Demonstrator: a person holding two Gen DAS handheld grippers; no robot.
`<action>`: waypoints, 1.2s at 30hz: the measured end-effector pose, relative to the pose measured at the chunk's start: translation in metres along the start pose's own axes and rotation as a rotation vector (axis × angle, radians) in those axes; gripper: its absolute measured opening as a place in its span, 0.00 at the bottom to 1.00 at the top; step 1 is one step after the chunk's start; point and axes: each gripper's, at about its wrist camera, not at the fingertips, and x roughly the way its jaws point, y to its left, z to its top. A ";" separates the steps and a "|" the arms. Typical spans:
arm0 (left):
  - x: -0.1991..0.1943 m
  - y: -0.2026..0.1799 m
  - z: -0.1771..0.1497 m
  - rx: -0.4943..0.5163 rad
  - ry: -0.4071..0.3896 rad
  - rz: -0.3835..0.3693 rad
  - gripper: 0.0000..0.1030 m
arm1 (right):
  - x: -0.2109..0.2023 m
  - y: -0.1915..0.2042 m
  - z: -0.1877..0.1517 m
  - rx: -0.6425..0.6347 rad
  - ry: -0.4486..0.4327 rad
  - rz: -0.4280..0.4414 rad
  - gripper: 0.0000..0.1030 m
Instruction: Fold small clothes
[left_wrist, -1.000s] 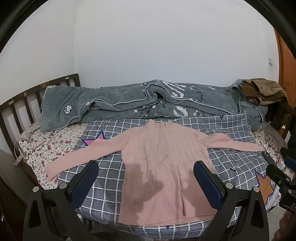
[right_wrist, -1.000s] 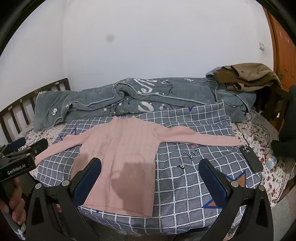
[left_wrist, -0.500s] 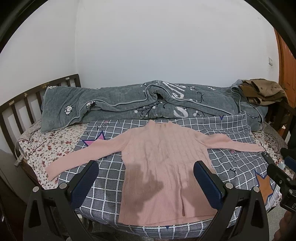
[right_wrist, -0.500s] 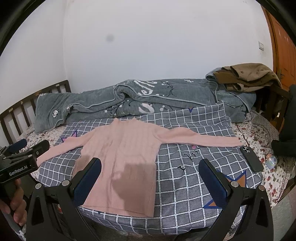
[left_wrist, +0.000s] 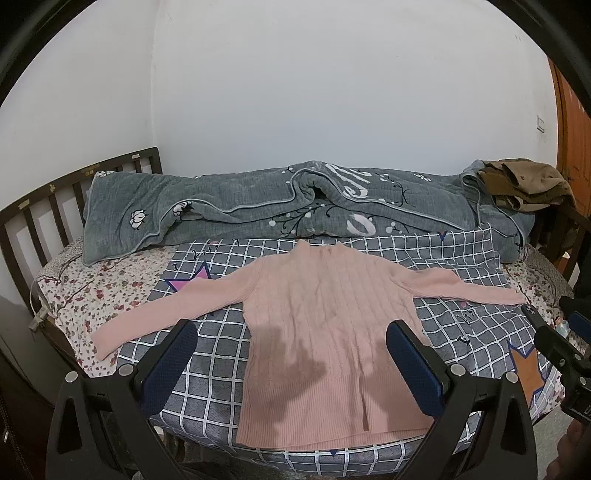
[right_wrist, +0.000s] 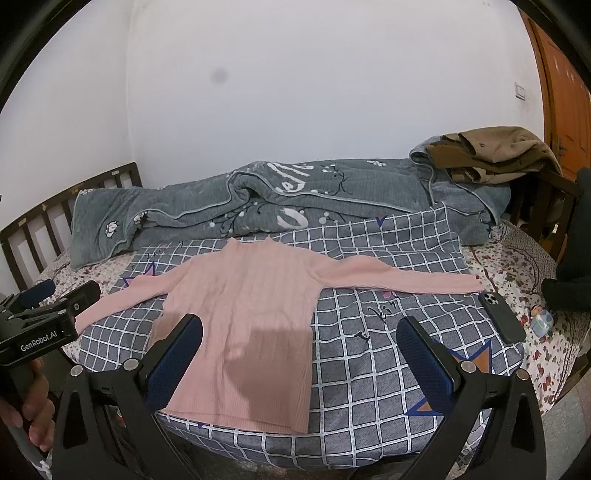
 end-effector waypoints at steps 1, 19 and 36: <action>0.000 0.000 0.000 -0.001 0.000 0.000 1.00 | 0.000 0.000 0.000 0.000 -0.001 0.000 1.00; -0.004 0.003 0.001 -0.014 0.002 0.005 1.00 | -0.001 0.002 0.001 0.003 -0.002 0.006 1.00; -0.003 0.004 0.001 -0.023 0.001 0.004 1.00 | -0.002 0.003 0.003 0.012 -0.007 0.008 1.00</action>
